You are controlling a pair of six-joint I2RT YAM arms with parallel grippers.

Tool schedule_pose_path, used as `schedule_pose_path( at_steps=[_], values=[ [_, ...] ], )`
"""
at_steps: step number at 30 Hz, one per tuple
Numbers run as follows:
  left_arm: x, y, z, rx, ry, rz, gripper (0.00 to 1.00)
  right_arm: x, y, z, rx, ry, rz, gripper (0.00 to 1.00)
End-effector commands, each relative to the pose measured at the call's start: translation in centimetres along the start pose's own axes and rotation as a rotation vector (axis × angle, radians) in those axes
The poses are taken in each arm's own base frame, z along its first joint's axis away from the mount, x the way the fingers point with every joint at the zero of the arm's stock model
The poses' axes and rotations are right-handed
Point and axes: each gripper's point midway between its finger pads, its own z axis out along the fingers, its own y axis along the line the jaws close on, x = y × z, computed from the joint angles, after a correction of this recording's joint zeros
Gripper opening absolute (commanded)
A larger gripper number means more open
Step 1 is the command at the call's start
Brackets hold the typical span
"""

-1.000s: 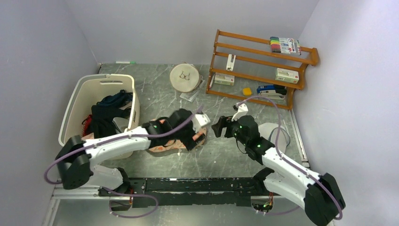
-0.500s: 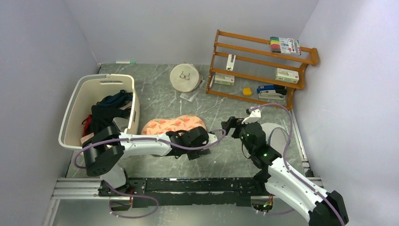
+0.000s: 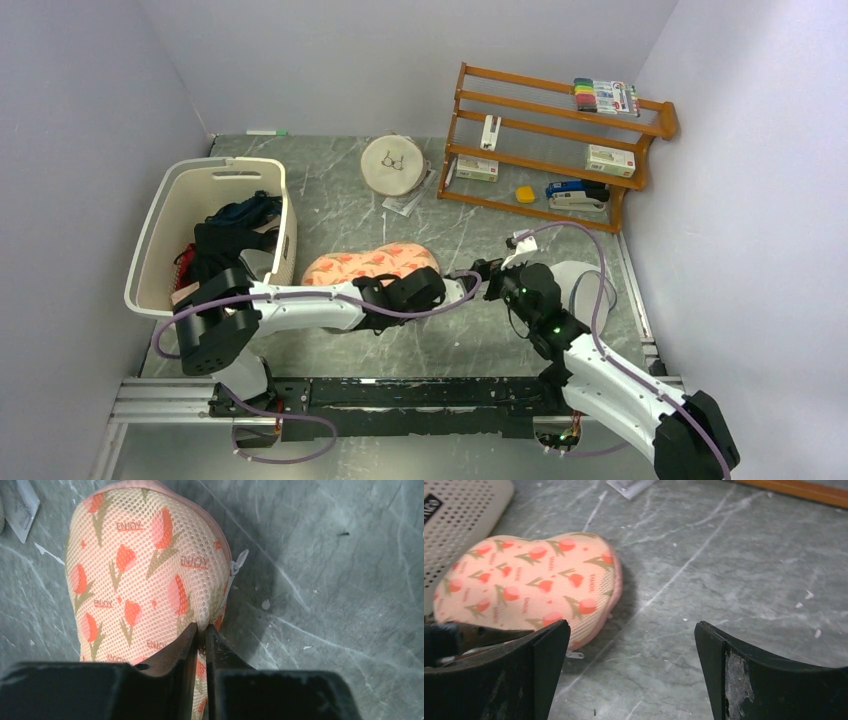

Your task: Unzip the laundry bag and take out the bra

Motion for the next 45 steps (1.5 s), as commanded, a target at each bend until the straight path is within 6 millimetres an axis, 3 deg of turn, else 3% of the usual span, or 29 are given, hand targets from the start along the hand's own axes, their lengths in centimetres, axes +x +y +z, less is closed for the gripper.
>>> schedule_pose_path(
  at_steps=[1, 5, 12, 18, 28, 40, 45],
  values=[
    [-2.1, 0.8, -1.1, 0.011, -0.037, -0.048, 0.17, -1.3, 1.9, -0.6, -0.127, -0.084, -0.029, 0.97],
    [-3.0, 1.3, -2.3, 0.026, -0.085, -0.072, 0.08, -1.0, 2.6, -0.5, -0.158, -0.056, -0.027, 0.97],
    [-3.9, 2.0, -3.9, 0.074, -0.142, -0.141, 0.07, -0.2, 5.5, 0.0, -0.306, 0.016, 0.006, 0.94],
    [-4.2, 2.7, -4.5, 0.071, -0.163, -0.158, 0.07, 1.9, 7.6, -0.2, -0.444, 0.081, 0.028, 0.74],
    [-4.3, 2.9, -4.8, 0.069, -0.167, -0.168, 0.07, 2.7, 10.2, 0.1, -0.543, 0.095, 0.107, 0.47],
    [-4.2, 3.6, -4.9, 0.053, -0.169, -0.18, 0.07, 4.7, 9.9, -0.4, -0.529, 0.121, 0.138, 0.42],
    [-4.2, 3.7, -4.9, 0.054, -0.173, -0.188, 0.07, 5.0, 9.5, -0.8, -0.511, 0.128, 0.13, 0.51]
  ],
)
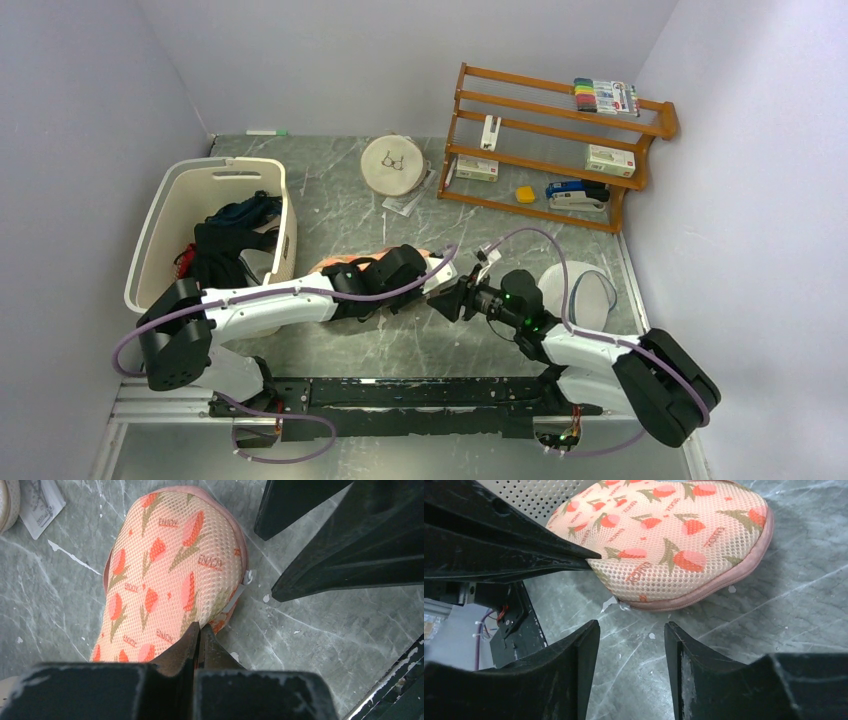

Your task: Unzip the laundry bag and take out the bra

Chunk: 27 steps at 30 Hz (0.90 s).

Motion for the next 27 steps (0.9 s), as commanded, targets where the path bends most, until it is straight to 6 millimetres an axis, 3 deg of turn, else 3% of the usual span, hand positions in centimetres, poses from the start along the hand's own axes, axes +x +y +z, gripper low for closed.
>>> schedule_pose_path(
  at_steps=[1, 13, 23, 27],
  values=[
    [-2.1, 0.5, -0.8, 0.004, -0.063, -0.033, 0.07, -0.6, 0.5, -0.6, -0.015, -0.044, -0.02, 0.52],
    [-2.3, -0.3, -0.4, 0.049, -0.063, -0.04, 0.07, -1.4, 1.9, 0.8, -0.112, -0.078, -0.008, 0.4],
    [-2.2, -0.5, -0.1, 0.053, -0.053, -0.04, 0.07, -2.0, 2.0, 2.0, -0.134, -0.09, 0.009, 0.35],
    [-2.3, -0.6, 0.0, 0.061, -0.055, -0.042, 0.07, -2.2, 1.7, 2.4, -0.117, -0.092, 0.011, 0.27]
  ],
)
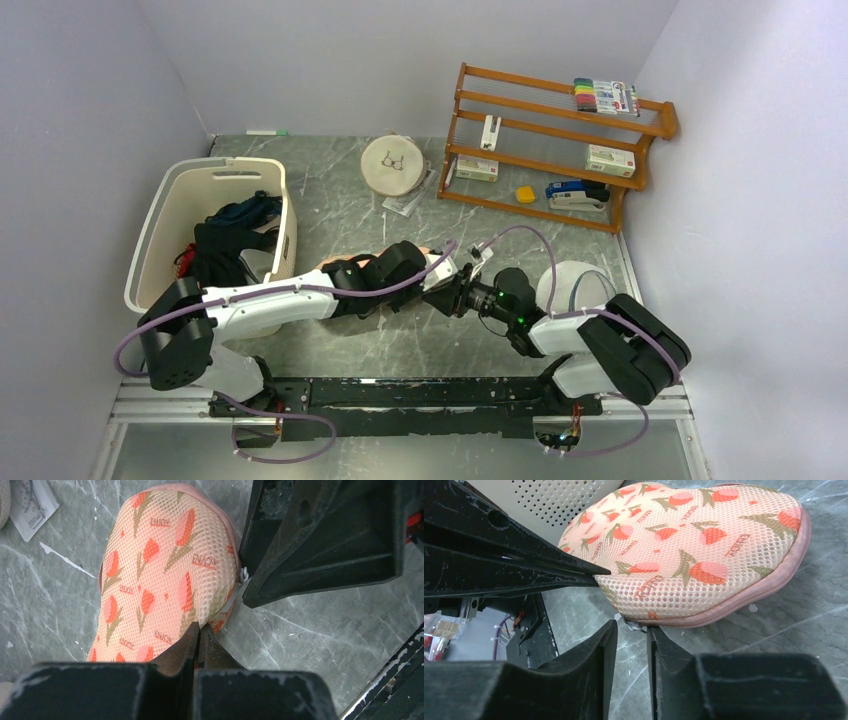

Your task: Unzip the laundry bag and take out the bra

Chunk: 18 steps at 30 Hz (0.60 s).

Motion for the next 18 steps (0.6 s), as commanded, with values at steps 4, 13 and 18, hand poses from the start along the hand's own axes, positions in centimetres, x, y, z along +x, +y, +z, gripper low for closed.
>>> schedule_pose_path(
  at_steps=[4, 13, 18],
  values=[
    [-2.1, -0.4, -0.2, 0.038, -0.052, -0.023, 0.07, -2.1, 0.6, 0.9, -0.021, -0.062, -0.03, 0.24],
    [-2.2, -0.2, -0.5, 0.026, -0.059, -0.022, 0.07, -1.8, -0.7, 0.6, 0.061, -0.044, -0.036, 0.08],
    [-2.3, 0.4, -1.0, 0.004, -0.068, -0.011, 0.07, -1.3, -2.8, -0.3, 0.195, -0.013, -0.034, 0.0]
  ],
)
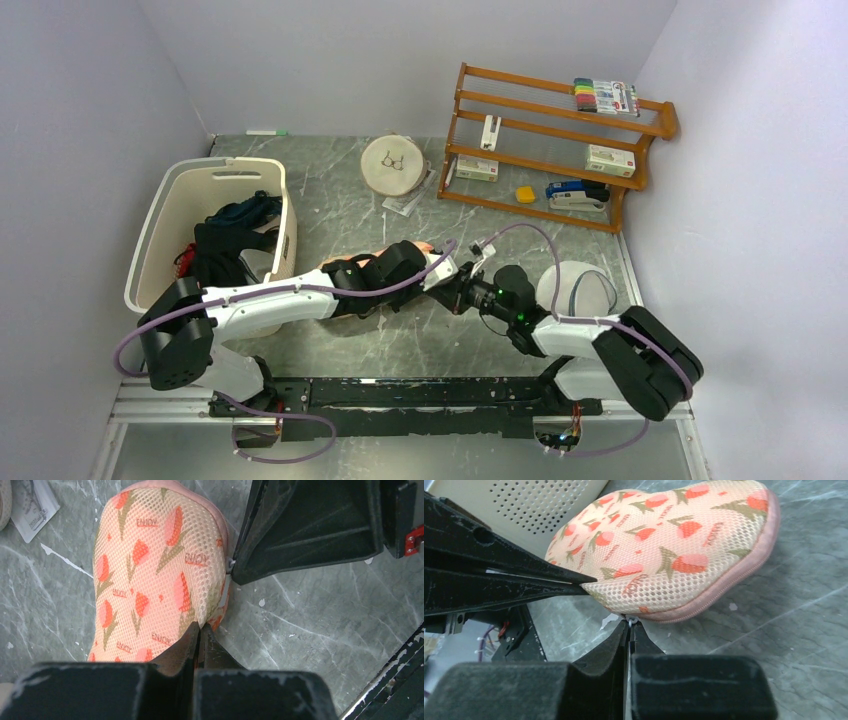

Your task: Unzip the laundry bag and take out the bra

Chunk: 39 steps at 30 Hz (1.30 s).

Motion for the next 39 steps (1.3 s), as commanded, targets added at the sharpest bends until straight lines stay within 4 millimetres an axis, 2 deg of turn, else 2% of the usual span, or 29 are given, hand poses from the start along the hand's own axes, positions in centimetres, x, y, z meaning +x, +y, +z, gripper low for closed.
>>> schedule_pose_path(
  at_steps=[1, 4, 10, 13, 17, 22, 27, 31, 35, 39],
  values=[
    [-2.1, 0.6, -1.2, -0.009, -0.068, -0.007, 0.07, -0.6, -2.3, -0.4, 0.147, -0.002, -0.026, 0.0],
    [-2.1, 1.0, -1.5, -0.029, -0.077, -0.004, 0.07, -0.8, -3.5, -1.0, 0.232, 0.001, -0.03, 0.0],
    [-1.9, 1.0, -1.3, -0.032, -0.063, 0.006, 0.07, -1.5, -8.0, -2.5, 0.528, -0.007, -0.003, 0.0],
    [-1.7, 0.8, -1.0, -0.018, -0.052, 0.008, 0.07, -2.1, -9.4, -2.7, 0.631, 0.003, -0.004, 0.0],
    [-1.2, 0.0, -0.3, 0.014, -0.031, 0.014, 0.07, -2.7, -9.2, -2.2, 0.625, 0.02, -0.026, 0.0],
    [-0.7, -1.4, 0.7, 0.085, 0.01, 0.012, 0.07, -2.1, -7.9, -2.2, 0.53, 0.021, -0.041, 0.0],
    [-2.6, -3.5, -0.5, 0.219, -0.071, 0.002, 0.4, -1.4, -6.1, -1.9, 0.408, 0.057, -0.078, 0.0],
    [-3.9, -3.1, -1.9, 0.216, -0.154, -0.022, 0.65, -1.0, -3.8, -2.0, 0.274, 0.058, -0.102, 0.0],
    [-5.4, -2.0, -3.5, 0.205, -0.248, -0.065, 0.74, -0.7, -2.3, -2.5, 0.188, 0.04, -0.114, 0.0],
    [-7.9, -1.6, -5.8, 0.22, -0.384, -0.143, 0.8, -0.7, -1.4, -2.5, 0.151, 0.052, -0.101, 0.0]
  ],
)
